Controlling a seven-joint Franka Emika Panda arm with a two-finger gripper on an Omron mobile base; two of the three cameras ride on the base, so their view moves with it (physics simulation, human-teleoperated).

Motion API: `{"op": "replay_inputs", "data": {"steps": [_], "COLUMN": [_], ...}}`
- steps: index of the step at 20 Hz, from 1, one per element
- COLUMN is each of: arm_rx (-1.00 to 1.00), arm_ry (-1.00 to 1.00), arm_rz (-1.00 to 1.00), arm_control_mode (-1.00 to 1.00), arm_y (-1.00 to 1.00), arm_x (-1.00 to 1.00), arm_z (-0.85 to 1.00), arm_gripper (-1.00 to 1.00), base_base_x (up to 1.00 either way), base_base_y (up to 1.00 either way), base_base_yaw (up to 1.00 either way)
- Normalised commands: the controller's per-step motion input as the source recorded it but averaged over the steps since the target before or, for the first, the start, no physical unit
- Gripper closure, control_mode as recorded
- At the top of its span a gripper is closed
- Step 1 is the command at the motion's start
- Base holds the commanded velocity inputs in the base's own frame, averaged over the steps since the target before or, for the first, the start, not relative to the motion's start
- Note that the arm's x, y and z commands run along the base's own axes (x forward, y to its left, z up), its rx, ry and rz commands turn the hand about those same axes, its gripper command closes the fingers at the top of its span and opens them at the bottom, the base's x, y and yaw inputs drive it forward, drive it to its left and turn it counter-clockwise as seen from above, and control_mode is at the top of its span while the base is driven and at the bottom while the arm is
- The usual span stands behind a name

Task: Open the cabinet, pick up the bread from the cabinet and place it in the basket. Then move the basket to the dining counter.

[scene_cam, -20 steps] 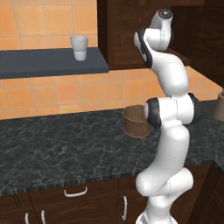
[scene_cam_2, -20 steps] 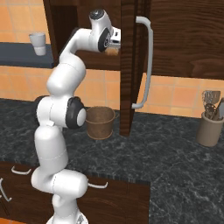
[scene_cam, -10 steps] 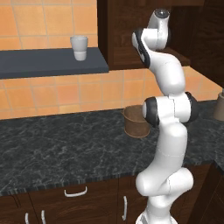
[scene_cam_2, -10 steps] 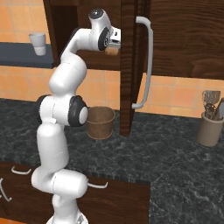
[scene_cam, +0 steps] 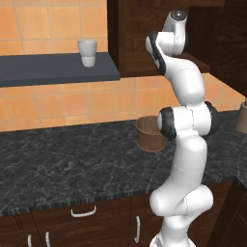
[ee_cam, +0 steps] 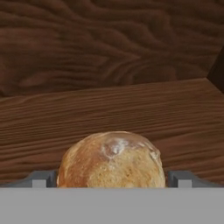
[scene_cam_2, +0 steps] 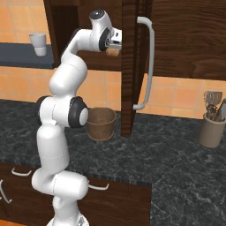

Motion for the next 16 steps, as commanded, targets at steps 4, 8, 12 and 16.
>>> {"op": "replay_inputs", "data": {"steps": [4,8,12,16], "arm_rx": [0.02,0.00,0.00,0.00], "arm_ry": [0.00,-0.08,-0.18,-0.17], "arm_rz": [0.00,0.00,-0.02,-0.01], "arm_control_mode": [-1.00,-1.00,-1.00,-1.00], "arm_y": [0.03,0.06,0.10,0.13], "arm_x": [-0.02,-0.20,-0.34,-0.12], "arm_z": [-0.23,-0.16,-0.10,-0.20], "arm_gripper": [1.00,1.00,1.00,1.00], "base_base_x": [0.00,0.00,0.00,0.00], "base_base_y": [0.00,0.00,0.00,0.00], "base_base_yaw": [0.00,0.00,0.00,0.00]}}
